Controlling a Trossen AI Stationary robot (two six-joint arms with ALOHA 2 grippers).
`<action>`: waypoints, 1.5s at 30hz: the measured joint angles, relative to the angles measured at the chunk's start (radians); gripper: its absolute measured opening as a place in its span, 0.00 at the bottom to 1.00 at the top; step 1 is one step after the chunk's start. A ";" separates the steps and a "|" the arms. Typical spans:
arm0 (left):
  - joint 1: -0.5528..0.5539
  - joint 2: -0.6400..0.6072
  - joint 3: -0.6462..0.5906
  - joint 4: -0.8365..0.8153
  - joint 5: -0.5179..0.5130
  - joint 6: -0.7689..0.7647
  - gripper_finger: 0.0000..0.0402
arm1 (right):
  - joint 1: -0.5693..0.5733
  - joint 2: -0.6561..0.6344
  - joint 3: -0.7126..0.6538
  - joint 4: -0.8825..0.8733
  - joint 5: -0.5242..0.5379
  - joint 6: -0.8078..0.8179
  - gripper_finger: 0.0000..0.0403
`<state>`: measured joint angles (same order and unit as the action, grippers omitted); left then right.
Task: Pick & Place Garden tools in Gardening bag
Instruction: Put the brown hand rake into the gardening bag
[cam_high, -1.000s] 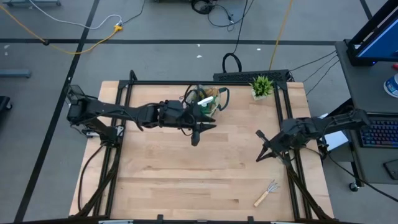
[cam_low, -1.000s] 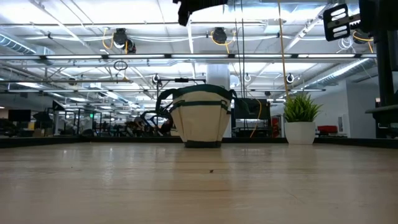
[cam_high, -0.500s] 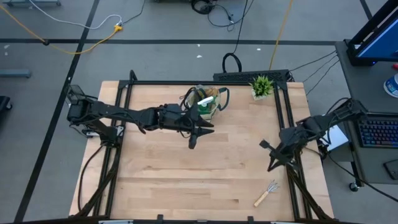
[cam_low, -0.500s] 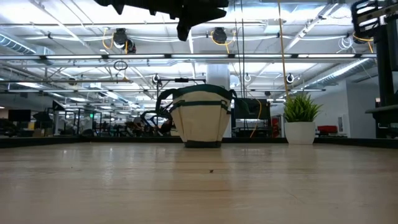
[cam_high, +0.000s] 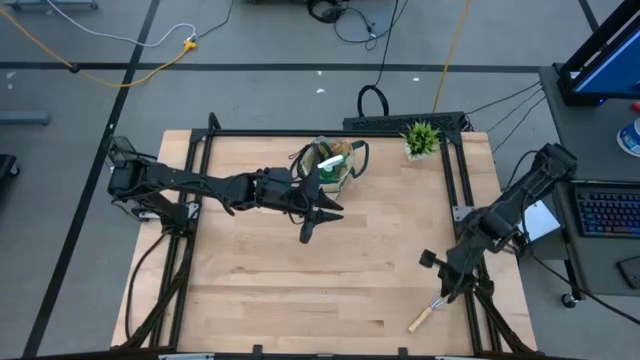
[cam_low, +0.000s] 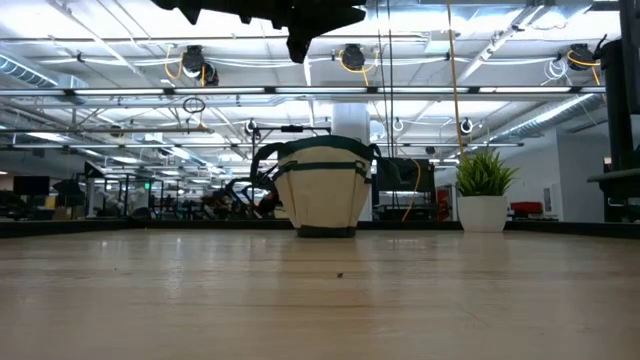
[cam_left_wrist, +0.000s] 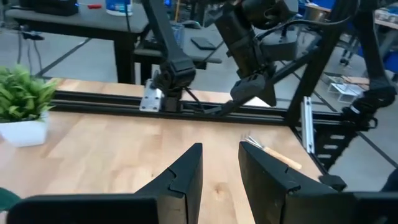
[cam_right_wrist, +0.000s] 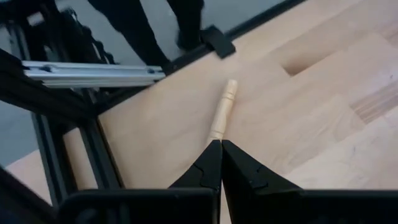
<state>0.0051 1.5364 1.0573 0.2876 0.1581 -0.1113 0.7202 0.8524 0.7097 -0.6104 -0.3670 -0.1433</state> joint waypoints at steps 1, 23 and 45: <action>0.000 0.000 0.000 -0.003 0.005 0.000 0.27 | 0.016 0.022 0.014 -0.010 0.023 0.002 0.00; -0.067 0.000 0.000 -0.105 0.107 0.008 0.27 | 0.169 0.461 0.172 -0.030 0.235 0.214 0.07; -0.073 0.000 0.000 -0.102 0.106 0.008 0.27 | 0.231 0.539 0.172 0.027 0.233 0.424 0.48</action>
<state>-0.0681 1.5364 1.0569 0.1856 0.2642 -0.1028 0.9512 1.3913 0.8814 -0.5831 -0.1341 0.2806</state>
